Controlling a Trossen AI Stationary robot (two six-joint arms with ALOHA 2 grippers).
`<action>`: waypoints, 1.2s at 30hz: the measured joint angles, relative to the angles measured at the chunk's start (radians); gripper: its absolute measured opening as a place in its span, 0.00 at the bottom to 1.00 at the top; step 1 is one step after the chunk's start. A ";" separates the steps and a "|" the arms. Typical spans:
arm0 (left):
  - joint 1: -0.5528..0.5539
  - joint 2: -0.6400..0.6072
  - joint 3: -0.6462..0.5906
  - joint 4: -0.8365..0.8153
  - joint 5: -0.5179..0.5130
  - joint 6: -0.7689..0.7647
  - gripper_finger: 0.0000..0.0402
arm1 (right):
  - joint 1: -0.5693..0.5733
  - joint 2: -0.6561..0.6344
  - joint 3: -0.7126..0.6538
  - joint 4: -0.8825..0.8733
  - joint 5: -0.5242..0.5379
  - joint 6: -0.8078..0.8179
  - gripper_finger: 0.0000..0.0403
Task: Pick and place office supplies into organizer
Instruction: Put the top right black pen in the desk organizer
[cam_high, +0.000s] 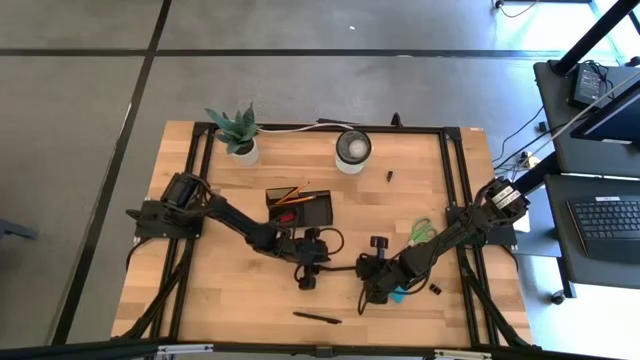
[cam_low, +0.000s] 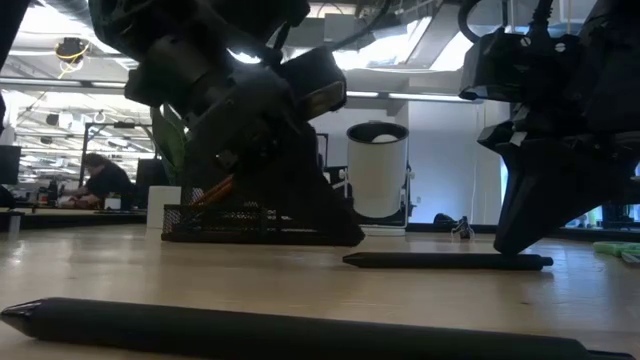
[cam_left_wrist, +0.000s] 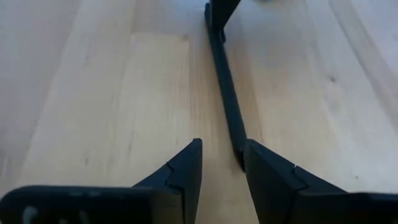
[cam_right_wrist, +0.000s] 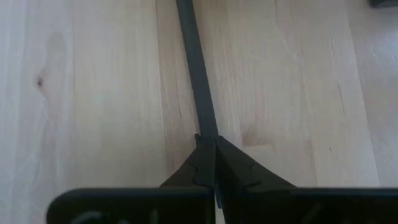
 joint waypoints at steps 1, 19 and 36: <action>-0.002 0.003 0.000 0.000 0.001 -0.008 0.28 | 0.000 0.000 0.000 0.001 0.000 0.000 0.02; -0.004 0.038 0.003 0.008 0.018 -0.063 0.22 | -0.001 0.000 0.000 0.010 0.000 0.047 0.02; -0.018 0.044 0.005 0.039 0.068 -0.071 0.25 | -0.007 0.000 0.000 0.020 -0.002 0.051 0.02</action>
